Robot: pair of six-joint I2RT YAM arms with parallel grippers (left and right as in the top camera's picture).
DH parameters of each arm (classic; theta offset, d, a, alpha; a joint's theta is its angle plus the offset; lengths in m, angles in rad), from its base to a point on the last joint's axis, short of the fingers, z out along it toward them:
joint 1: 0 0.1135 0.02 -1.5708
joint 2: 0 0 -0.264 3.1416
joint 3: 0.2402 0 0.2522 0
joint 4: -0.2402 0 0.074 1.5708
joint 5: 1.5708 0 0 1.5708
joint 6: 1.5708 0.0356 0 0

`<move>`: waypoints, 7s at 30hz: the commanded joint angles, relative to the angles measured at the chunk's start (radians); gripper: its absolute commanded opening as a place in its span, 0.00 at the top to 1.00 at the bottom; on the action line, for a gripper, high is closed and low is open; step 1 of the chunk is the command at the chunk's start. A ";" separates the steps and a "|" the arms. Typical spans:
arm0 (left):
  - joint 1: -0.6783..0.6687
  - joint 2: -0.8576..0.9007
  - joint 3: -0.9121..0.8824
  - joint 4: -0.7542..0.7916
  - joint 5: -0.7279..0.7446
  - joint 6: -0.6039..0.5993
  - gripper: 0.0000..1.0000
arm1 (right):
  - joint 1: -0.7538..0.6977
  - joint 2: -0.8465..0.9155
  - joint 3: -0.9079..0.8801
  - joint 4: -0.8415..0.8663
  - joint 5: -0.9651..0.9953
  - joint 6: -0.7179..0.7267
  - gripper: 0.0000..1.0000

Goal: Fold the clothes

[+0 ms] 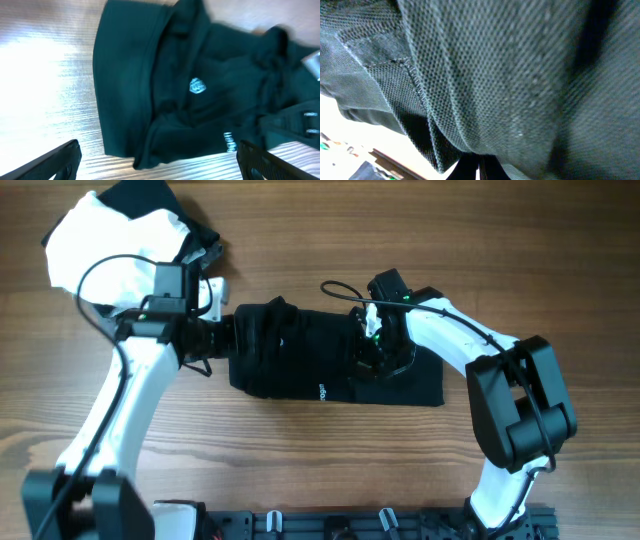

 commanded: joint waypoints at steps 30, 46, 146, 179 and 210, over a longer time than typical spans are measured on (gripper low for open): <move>-0.124 0.445 -0.026 0.237 0.217 0.267 0.82 | -0.005 0.003 -0.006 0.008 -0.033 0.074 0.96; -0.034 0.248 0.151 -0.054 0.088 0.196 0.96 | -0.231 -0.152 -0.006 -0.160 0.148 -0.112 0.87; -0.500 0.343 0.125 0.312 0.130 0.052 0.23 | -0.437 -0.243 0.222 -0.274 0.397 -0.396 0.95; -0.505 0.364 0.125 0.259 0.131 0.051 0.18 | -0.397 -0.302 -0.145 -0.346 0.519 -0.162 0.51; -0.552 0.402 0.127 0.356 0.449 -0.145 0.28 | -0.499 -0.216 -0.051 -0.075 0.409 -0.035 0.40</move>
